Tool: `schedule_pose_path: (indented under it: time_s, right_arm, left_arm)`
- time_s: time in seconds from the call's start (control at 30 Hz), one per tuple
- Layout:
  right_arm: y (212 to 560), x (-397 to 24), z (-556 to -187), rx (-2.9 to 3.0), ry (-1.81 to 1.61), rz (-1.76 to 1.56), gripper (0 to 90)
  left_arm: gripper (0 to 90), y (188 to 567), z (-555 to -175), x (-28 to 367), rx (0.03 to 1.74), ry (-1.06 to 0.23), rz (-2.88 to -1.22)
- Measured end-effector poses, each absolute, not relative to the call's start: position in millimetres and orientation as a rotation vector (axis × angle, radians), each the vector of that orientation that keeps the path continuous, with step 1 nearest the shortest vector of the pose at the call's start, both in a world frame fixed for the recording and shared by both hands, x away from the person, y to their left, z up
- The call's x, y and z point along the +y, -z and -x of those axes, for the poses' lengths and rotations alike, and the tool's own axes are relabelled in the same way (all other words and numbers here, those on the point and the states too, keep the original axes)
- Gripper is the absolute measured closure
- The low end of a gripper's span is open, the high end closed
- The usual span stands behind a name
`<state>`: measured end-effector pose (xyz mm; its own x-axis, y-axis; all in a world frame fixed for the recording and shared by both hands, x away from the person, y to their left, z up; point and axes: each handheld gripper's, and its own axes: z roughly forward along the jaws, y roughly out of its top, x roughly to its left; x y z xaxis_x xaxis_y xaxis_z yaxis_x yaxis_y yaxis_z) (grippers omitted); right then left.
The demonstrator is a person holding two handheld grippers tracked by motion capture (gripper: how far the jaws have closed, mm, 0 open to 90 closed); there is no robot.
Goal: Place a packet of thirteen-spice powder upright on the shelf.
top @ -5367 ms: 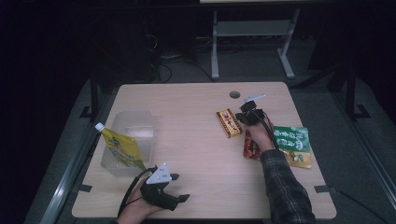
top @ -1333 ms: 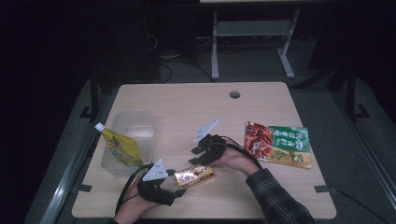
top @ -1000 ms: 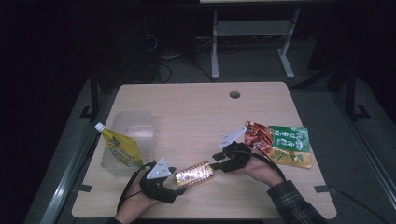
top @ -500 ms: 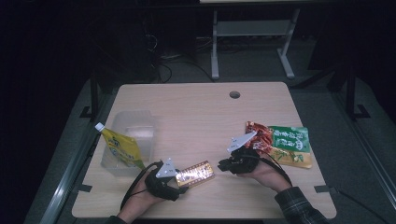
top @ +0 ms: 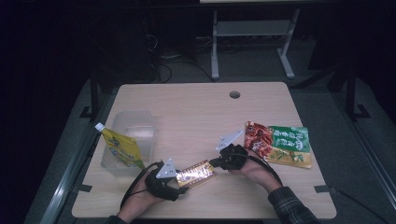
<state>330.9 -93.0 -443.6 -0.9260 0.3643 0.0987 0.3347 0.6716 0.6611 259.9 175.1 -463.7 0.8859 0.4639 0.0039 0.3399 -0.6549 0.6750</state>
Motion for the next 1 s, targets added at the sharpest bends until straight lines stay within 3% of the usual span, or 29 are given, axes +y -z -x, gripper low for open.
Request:
schedule_pose_path:
  time_s: [0.27, 1.0]
  right_arm:
    - [449.1, -90.4, -331.7, 2.851, -1.068, -0.539, 90.0]
    - [454.5, -95.7, -333.4, 2.907, -1.082, -0.546, 90.0]
  left_arm:
    - [31.5, 460.1, -260.0, 176.7, 0.564, -0.222, -2.335]
    - [31.7, 416.8, -265.4, 173.5, 0.485, -0.213, -2.120]
